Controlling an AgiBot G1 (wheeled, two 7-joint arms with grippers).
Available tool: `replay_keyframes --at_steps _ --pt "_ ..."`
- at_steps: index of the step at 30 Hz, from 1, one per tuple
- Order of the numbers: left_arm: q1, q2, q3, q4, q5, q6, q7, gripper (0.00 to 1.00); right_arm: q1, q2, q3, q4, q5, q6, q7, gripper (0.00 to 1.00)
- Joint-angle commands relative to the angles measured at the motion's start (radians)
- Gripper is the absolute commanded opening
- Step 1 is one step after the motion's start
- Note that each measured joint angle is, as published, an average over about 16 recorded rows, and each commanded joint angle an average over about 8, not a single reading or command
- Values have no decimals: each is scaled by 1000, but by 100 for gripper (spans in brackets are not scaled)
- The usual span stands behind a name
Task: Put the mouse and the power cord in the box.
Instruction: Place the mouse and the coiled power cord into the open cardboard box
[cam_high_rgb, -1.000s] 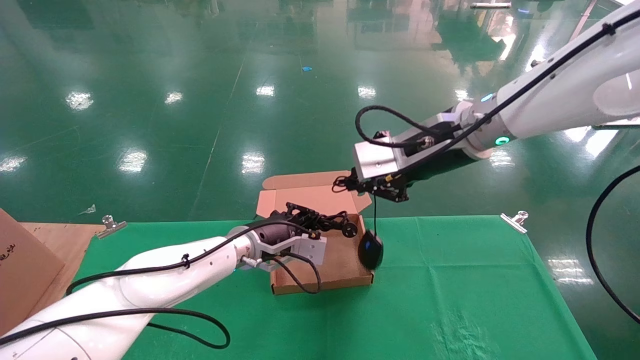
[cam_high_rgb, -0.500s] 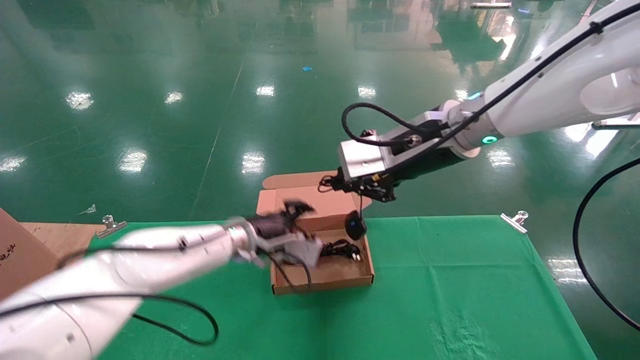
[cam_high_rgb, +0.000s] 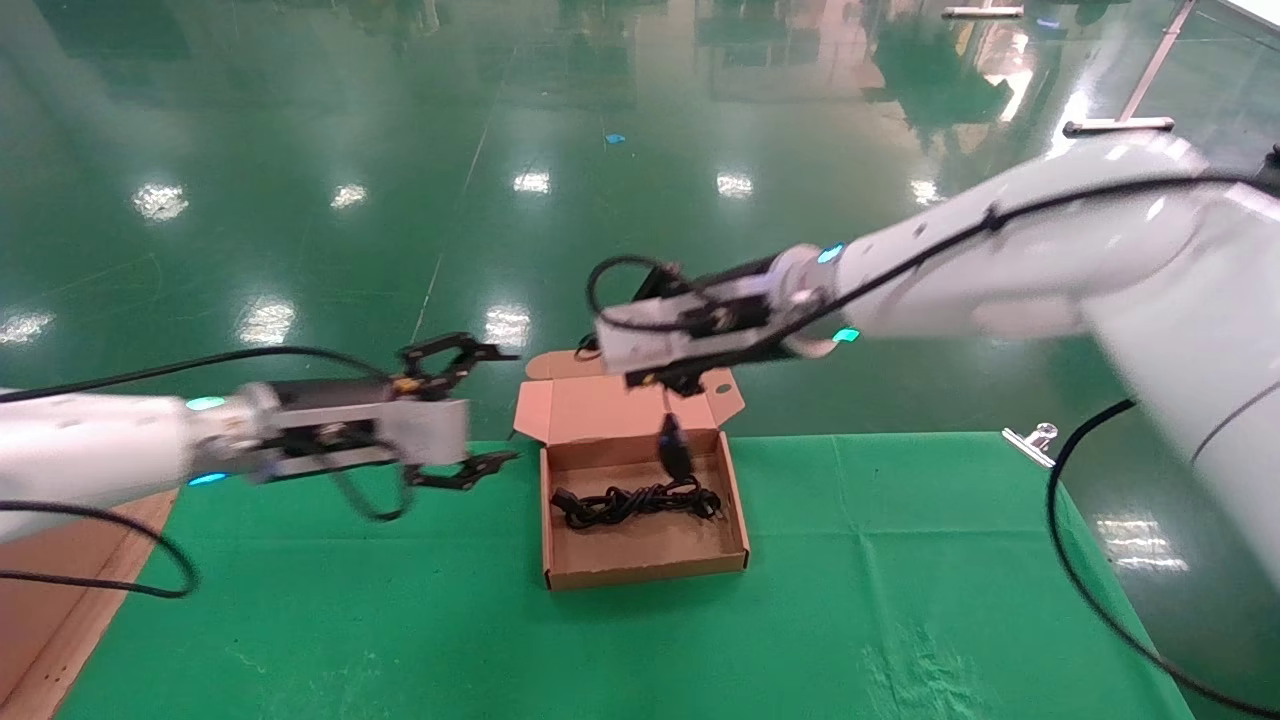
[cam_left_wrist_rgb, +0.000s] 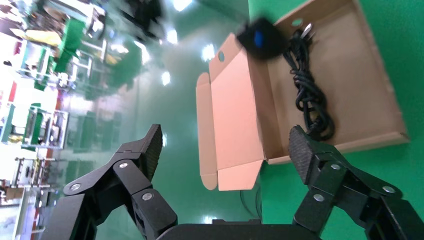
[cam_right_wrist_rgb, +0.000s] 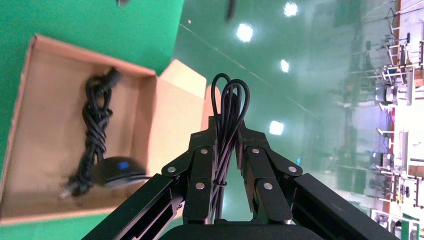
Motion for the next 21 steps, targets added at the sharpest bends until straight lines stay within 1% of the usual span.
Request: replay_keyframes --at_steps 1,5,9,10,17,18,21 --pt "6 -51 -28 -8 -41 71 55 100 -27 -1 -35 40 14 38 23 0" --pt "23 -73 -53 7 -71 95 124 100 -57 -2 -116 93 29 100 59 0" --pt "34 -75 -71 24 -96 112 162 100 -81 -1 -191 124 40 148 88 0" --pt "34 -74 -73 30 -98 115 168 100 -86 0 -209 127 39 160 93 10" --pt "32 -73 -78 55 -102 132 187 100 -112 0 -293 130 22 233 107 97" --pt "32 -73 -78 56 -102 134 188 100 -114 0 -297 130 21 238 107 100" --pt "32 -74 -79 60 -102 136 189 100 -117 -1 -306 129 16 251 108 100"
